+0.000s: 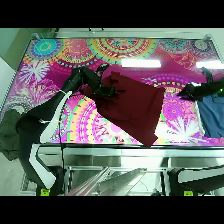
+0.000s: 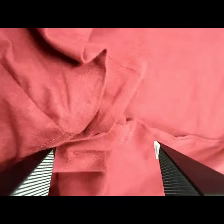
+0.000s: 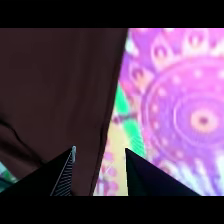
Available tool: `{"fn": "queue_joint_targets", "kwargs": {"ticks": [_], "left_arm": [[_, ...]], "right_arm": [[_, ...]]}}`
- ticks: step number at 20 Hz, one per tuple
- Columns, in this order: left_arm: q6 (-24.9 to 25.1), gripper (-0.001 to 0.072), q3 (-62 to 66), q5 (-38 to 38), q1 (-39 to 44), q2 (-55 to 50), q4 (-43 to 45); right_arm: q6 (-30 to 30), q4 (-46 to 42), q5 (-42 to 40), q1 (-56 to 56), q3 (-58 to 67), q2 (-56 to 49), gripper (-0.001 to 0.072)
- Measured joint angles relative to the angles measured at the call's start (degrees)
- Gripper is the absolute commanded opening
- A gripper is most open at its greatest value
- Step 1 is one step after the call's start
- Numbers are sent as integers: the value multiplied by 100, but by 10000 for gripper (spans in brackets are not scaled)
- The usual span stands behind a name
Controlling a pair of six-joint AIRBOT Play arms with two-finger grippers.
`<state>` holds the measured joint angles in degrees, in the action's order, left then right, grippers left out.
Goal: Fold the shirts.
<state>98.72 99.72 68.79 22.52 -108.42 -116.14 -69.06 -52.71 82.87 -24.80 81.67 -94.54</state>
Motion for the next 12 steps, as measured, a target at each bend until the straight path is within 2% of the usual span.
{"fn": "queue_joint_targets", "kwargs": {"ticks": [6, 12], "left_arm": [[-79, 703, 992, 1099, -308, -122, 501], [-227, 703, 793, 1578, -922, 326, 640]], "right_arm": [[-39, 31, -459, -9, -2535, 1224, 363], [9, 48, -1043, 227, -4597, 2017, 382]]}}
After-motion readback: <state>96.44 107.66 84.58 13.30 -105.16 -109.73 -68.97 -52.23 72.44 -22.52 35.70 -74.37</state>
